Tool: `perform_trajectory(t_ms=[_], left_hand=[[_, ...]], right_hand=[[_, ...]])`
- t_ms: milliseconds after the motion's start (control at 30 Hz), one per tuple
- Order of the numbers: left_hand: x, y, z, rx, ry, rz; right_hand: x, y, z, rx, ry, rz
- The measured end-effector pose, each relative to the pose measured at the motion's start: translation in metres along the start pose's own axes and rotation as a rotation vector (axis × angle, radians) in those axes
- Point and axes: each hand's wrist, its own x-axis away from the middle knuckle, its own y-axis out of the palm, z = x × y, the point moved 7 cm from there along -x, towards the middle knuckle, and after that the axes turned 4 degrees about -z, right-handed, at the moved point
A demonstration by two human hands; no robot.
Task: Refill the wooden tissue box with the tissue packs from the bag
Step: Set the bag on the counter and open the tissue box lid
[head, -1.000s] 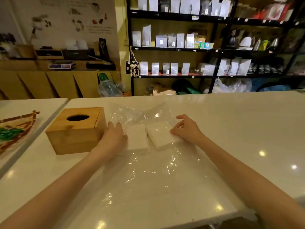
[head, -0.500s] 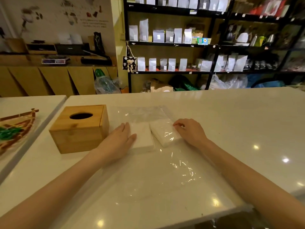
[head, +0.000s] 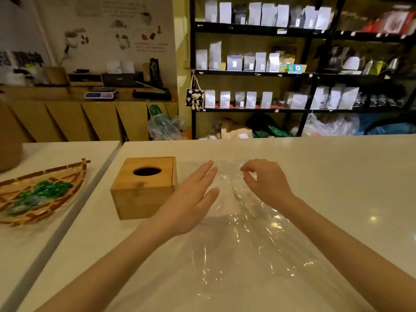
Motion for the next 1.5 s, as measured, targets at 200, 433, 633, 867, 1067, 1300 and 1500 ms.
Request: perform_trajectory(t_ms=[200,433,633,867,1067,1300,1500], left_hand=[[0.026,-0.078,-0.048,0.226,-0.163,0.151],[0.047,-0.085,-0.126,-0.033,-0.467,-0.030],[0.046,-0.091,-0.135,-0.055,-0.420,0.017],[0.041,-0.101,-0.149,0.050,-0.438,0.081],[0.043,-0.101,-0.151,0.054,-0.379,0.103],[0.045,-0.097,-0.153,0.101,-0.358,0.267],[0.033,-0.113,-0.150,0.156,-0.449,0.396]], right_hand=[[-0.022,0.030,-0.107,-0.310,-0.253,-0.346],[-0.036,0.078,-0.142,-0.193,-0.331,-0.558],[-0.040,0.089,-0.140,-0.019,-0.378,-0.519],[-0.043,0.092,-0.138,0.020,-0.399,-0.466],[-0.045,0.091,-0.139,0.047,-0.427,-0.425],[-0.047,0.086,-0.139,-0.039,-0.403,-0.398],[-0.067,0.073,-0.142,-0.297,-0.288,-0.297]])
